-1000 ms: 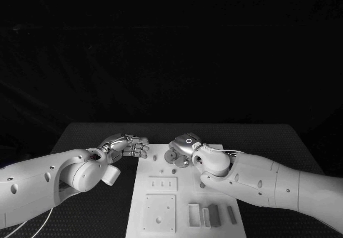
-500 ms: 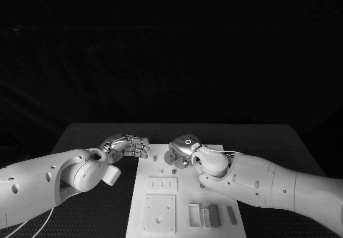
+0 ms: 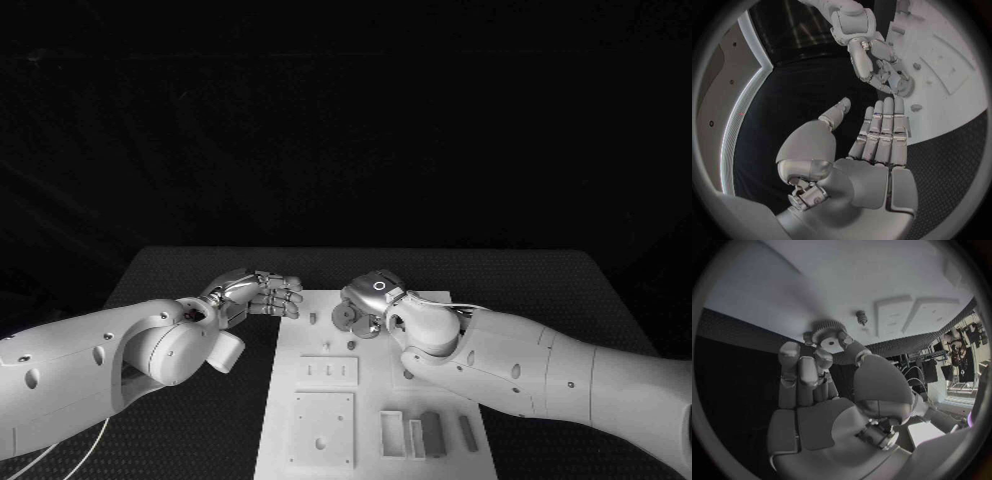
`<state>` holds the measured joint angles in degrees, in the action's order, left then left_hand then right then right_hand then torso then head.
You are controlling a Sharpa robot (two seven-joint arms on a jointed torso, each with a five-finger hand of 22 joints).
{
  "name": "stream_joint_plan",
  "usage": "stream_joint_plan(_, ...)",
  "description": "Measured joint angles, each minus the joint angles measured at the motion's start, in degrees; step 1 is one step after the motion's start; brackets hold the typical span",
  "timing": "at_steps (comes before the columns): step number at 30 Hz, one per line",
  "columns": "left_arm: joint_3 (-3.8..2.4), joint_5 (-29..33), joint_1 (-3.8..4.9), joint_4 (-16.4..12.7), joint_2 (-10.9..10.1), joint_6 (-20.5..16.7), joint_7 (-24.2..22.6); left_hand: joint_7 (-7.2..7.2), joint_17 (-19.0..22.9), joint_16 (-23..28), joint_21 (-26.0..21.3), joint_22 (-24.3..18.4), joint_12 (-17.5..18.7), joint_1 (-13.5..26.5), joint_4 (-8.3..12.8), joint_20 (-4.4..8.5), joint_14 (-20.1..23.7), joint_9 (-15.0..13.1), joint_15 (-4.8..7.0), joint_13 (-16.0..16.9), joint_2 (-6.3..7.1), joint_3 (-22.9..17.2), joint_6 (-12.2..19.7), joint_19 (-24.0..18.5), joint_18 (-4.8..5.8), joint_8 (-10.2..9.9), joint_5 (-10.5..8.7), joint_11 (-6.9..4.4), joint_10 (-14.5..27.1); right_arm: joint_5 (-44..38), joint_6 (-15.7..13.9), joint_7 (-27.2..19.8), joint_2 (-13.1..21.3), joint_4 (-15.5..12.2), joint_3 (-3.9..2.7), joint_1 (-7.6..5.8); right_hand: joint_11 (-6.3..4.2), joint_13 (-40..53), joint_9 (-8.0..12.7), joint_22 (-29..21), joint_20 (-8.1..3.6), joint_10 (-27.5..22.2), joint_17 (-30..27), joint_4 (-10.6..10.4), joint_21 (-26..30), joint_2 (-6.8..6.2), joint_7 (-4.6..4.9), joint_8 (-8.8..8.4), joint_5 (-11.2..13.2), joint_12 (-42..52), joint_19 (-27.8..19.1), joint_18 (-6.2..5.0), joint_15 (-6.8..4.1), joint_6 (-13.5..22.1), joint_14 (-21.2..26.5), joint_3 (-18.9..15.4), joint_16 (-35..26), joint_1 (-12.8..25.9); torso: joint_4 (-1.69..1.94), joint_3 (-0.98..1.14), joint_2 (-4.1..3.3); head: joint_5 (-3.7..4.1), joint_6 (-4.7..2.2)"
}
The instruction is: Assemble the parts on the task board
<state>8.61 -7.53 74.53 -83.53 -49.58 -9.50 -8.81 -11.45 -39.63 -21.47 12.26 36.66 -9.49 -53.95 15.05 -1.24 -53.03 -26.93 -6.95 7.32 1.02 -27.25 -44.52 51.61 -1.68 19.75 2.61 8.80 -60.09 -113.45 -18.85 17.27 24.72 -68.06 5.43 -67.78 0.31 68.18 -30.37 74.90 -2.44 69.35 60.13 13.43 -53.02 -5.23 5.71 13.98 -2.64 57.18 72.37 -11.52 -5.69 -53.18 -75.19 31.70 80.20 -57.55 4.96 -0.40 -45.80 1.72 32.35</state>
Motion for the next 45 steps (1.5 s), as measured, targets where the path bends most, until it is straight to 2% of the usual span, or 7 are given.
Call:
stream_joint_plan(11,-0.02,0.00,0.02,0.00,0.02,0.00,0.01,0.00,-0.05,0.00,0.00,0.05,0.00,0.00,0.00,0.00,0.00,0.00,0.00,0.00,0.00,0.00,0.00,0.00,0.00,0.00,0.00,0.00,0.00,0.26,-0.21,0.04,-0.26,0.11,0.01,0.01,0.00,-0.02,0.05,0.00,0.01,0.01,-0.05,0.00,0.00,0.00,0.08,-0.02,0.00,0.00,0.00,-0.02,0.07,-0.08,0.07,0.00,0.00,0.00,-0.01,0.03,0.01,0.07,-0.12)
stream_joint_plan(13,-0.02,0.00,0.03,0.00,0.02,0.00,0.02,0.00,-0.05,0.00,0.00,0.04,0.00,0.00,0.00,0.00,0.00,0.00,0.00,0.00,0.00,0.00,0.00,0.00,0.00,0.00,0.00,0.00,0.00,0.53,-0.08,-0.06,-0.26,0.19,0.01,0.01,0.00,-0.11,0.05,0.00,0.01,0.01,-0.18,0.00,0.00,-0.01,0.45,-0.02,0.00,0.00,0.00,-0.02,0.07,0.28,0.07,0.00,-0.16,-0.01,-0.01,0.03,0.01,0.07,-0.12)
stream_joint_plan(20,-0.02,0.00,0.03,0.05,0.11,0.00,0.03,0.00,-0.08,0.00,0.00,0.04,0.00,0.00,0.00,0.00,0.00,0.05,0.00,-0.05,0.00,0.00,0.00,0.00,0.00,0.00,0.00,0.00,0.00,2.07,0.80,-0.67,-0.47,0.92,0.00,0.00,0.84,-0.41,1.09,0.00,0.11,-0.83,-0.67,-0.46,0.33,-1.72,2.42,-1.98,-0.01,0.00,-0.11,-0.03,0.60,2.49,0.17,-0.01,-0.61,-0.23,-0.04,0.05,-0.01,0.04,-0.05)
stream_joint_plan(26,-0.02,0.00,0.04,0.15,0.11,-0.01,0.07,0.00,-0.16,0.23,0.00,0.04,0.24,0.00,0.00,0.00,0.00,0.09,0.00,-0.05,0.00,0.00,0.00,0.00,0.01,-0.28,0.00,0.00,0.00,3.39,1.52,-0.86,-0.41,1.30,-0.01,0.00,1.46,-0.69,2.16,0.04,0.21,-1.49,-1.22,-1.77,0.69,-3.30,2.50,-4.14,-0.01,-0.23,-0.21,-0.02,1.12,6.76,0.69,0.35,-0.89,-0.16,-0.05,0.07,-0.01,0.04,0.01)
stream_joint_plan(34,-0.02,0.00,0.04,0.17,0.11,-0.01,0.13,0.00,-0.23,0.23,0.00,0.06,0.24,0.27,-0.11,0.00,0.00,0.10,0.00,-0.11,0.27,0.11,0.00,0.00,0.01,-0.28,0.00,0.00,0.00,5.08,2.07,-1.54,-0.50,1.77,-0.03,-0.02,1.54,-0.75,2.14,0.04,0.00,-1.57,-1.22,-3.71,0.70,-3.61,2.68,-4.17,-0.02,-0.22,0.02,-0.03,1.12,7.31,0.69,0.31,-0.89,0.15,-0.04,0.09,-0.01,0.07,0.05)
stream_joint_plan(40,-0.02,0.04,0.05,0.14,0.06,-0.01,0.24,0.03,-0.39,0.51,-0.23,0.09,0.63,0.54,-0.64,0.00,0.00,0.20,0.00,-0.17,0.54,0.45,0.45,0.00,0.01,-0.51,0.00,0.21,0.21,6.38,2.69,-2.25,-0.50,2.02,-0.03,-0.02,1.54,-0.96,1.77,0.04,0.00,-1.57,-1.19,-6.11,0.69,-1.83,2.52,-3.50,-0.02,-0.22,0.02,-0.03,1.12,7.31,0.70,0.06,-0.89,2.07,-0.05,0.09,-0.01,0.07,0.07)
stream_joint_plan(45,-0.02,0.06,0.05,0.10,0.06,-0.01,0.35,0.21,-0.59,0.85,-0.23,0.09,0.63,1.10,-1.42,0.00,0.00,0.27,0.00,-0.17,0.59,0.31,0.63,0.00,0.01,-0.51,0.00,0.21,0.21,7.36,3.27,-2.77,-0.37,2.02,-0.14,-0.17,1.33,-1.04,1.54,0.03,0.01,-1.77,-1.17,-6.89,0.70,-0.71,2.18,-2.62,-0.02,-0.22,0.02,-0.03,1.12,5.85,0.70,-0.23,-0.89,3.19,-0.05,0.09,-0.01,0.10,0.09)
